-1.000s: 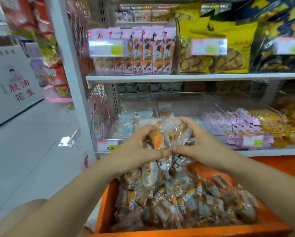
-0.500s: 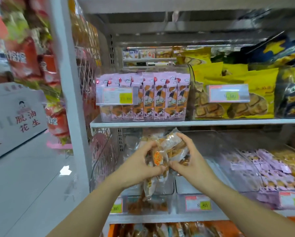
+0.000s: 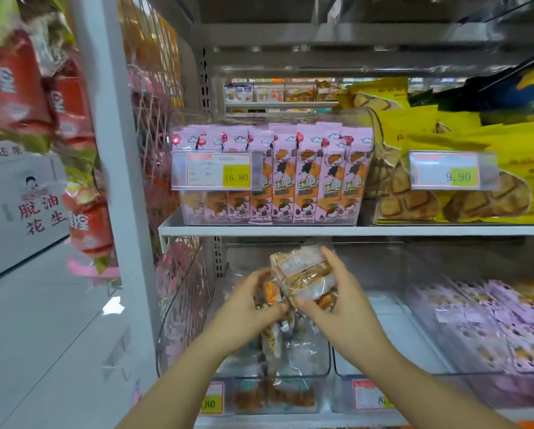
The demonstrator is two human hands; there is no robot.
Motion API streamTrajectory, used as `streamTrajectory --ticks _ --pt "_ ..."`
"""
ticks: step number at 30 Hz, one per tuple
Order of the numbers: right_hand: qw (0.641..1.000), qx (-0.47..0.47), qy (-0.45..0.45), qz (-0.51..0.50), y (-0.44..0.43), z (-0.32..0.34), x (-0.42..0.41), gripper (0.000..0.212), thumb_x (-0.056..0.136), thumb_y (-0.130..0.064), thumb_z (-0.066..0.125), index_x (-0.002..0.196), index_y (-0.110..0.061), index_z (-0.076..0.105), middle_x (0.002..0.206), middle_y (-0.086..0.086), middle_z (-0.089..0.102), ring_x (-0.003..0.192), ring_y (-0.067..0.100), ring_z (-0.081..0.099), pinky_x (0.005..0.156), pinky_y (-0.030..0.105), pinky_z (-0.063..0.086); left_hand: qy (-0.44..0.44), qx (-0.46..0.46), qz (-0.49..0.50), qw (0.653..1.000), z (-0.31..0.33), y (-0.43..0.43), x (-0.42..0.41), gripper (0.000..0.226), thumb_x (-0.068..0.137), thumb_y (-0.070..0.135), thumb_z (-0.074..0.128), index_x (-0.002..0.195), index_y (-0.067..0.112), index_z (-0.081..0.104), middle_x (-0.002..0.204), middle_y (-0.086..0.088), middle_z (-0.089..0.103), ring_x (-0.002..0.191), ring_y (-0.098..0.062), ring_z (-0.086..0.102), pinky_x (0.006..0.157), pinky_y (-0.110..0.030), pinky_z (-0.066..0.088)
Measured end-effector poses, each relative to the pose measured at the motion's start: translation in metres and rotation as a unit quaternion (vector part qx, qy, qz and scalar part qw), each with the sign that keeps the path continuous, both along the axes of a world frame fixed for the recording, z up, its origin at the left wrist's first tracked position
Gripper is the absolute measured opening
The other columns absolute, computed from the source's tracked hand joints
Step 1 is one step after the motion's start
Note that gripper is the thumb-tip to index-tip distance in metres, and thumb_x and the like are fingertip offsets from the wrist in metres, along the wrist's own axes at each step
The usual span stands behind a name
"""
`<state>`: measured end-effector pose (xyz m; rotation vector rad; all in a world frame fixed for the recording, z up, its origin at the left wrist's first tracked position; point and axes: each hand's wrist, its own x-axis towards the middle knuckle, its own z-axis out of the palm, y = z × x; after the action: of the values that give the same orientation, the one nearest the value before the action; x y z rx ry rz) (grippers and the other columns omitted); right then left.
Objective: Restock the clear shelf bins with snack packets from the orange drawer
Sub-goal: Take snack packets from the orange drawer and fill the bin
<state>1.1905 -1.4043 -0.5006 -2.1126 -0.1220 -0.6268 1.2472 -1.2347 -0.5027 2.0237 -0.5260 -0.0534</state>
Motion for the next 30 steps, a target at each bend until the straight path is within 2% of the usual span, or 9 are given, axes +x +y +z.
streamTrajectory --ticks 3,5,11,14,17,20,23,27,30 --pt "0.999 -0.041 -0.025 -0.017 0.004 -0.002 -0.006 0.074 0.081 -0.038 0.07 0.121 -0.067 0.015 0.118 -0.017 0.041 0.116 0.003 0.037 0.083 0.022 0.038 -0.086 0.123 0.112 0.982 -0.008 0.002 0.001 0.074 0.08 0.047 0.069 0.142 0.026 0.035 0.141 0.003 0.031 0.129 -0.015 0.038 0.101 -0.021 0.035" --pt "0.994 -0.102 -0.022 -0.021 0.008 -0.002 -0.012 0.073 0.081 -0.043 0.067 0.123 -0.064 0.011 0.114 -0.02 0.037 0.111 0.0 0.031 0.076 0.017 0.036 -0.064 0.158 0.157 0.973 -0.012 0.005 0.001 0.076 0.079 0.053 0.066 0.142 0.026 0.033 0.139 -0.003 0.029 0.124 -0.025 0.045 0.097 -0.033 0.042" --pt "0.962 -0.271 0.01 -0.044 0.015 -0.001 -0.018 0.074 0.08 -0.06 0.056 0.143 -0.045 0.018 0.122 -0.018 0.034 0.114 0.006 0.031 0.078 0.019 0.042 0.02 0.059 0.154 0.986 -0.015 0.02 0.006 0.061 0.077 0.045 0.07 0.132 0.031 0.045 0.129 -0.002 0.049 0.107 -0.022 0.056 0.089 -0.041 0.051" --pt "0.95 -0.307 0.032 -0.051 0.015 -0.001 -0.022 0.072 0.08 -0.066 0.052 0.142 -0.045 0.021 0.124 -0.02 0.035 0.117 0.006 0.032 0.081 0.02 0.04 0.02 0.104 0.169 0.98 -0.017 0.03 0.002 0.059 0.084 0.042 0.065 0.136 0.024 0.044 0.135 -0.005 0.044 0.112 -0.023 0.053 0.087 -0.03 0.044" --pt "0.959 -0.278 0.027 -0.049 0.013 -0.002 -0.023 0.072 0.079 -0.06 0.06 0.142 -0.043 0.03 0.123 -0.021 0.038 0.117 0.005 0.034 0.085 0.019 0.039 0.028 0.14 0.161 0.977 -0.018 0.039 -0.003 0.055 0.088 0.049 0.059 0.132 0.02 0.047 0.131 -0.005 0.049 0.111 -0.023 0.054 0.082 -0.029 0.042" --pt "0.985 -0.17 0.019 -0.036 0.014 0.002 -0.023 0.073 0.076 -0.042 0.072 0.14 -0.036 0.038 0.119 -0.021 0.038 0.11 -0.002 0.042 0.085 0.012 0.039 0.063 0.134 0.132 0.98 -0.018 0.048 -0.007 0.037 0.088 0.044 0.062 0.116 0.019 0.057 0.106 0.001 0.064 0.095 -0.017 0.06 0.079 -0.028 0.048" --pt "0.996 -0.084 0.013 -0.026 0.017 0.005 -0.021 0.073 0.075 -0.026 0.078 0.139 -0.027 0.044 0.112 -0.022 0.04 0.099 -0.006 0.046 0.081 -0.001 0.034 0.045 0.165 0.124 0.977 -0.015 0.056 -0.012 0.019 0.089 0.039 0.062 0.096 0.022 0.062 0.086 0.01 0.063 0.083 -0.01 0.059 0.07 -0.023 0.043" --pt "0.999 -0.038 0.012 -0.021 0.022 0.011 -0.023 0.073 0.075 -0.021 0.079 0.138 -0.027 0.045 0.109 -0.025 0.039 0.1 -0.013 0.044 0.078 -0.004 0.032 0.03 0.209 0.094 0.973 -0.009 0.066 -0.019 0.027 0.09 0.042 0.06 0.091 0.018 0.071 0.071 0.002 0.061 0.052 -0.002 0.049 0.051 -0.019 0.036" --pt "1.0 -0.007 0.005 -0.019 0.024 0.016 -0.026 0.071 0.074 -0.019 0.079 0.137 -0.029 0.046 0.111 -0.019 0.044 0.102 -0.012 0.045 0.081 -0.002 0.034 0.012 0.232 0.1 0.968 -0.009 0.072 -0.025 0.034 0.087 0.045 0.063 0.107 0.017 0.07 0.088 0.001 0.067 0.075 -0.008 0.062 0.064 -0.021 0.043"
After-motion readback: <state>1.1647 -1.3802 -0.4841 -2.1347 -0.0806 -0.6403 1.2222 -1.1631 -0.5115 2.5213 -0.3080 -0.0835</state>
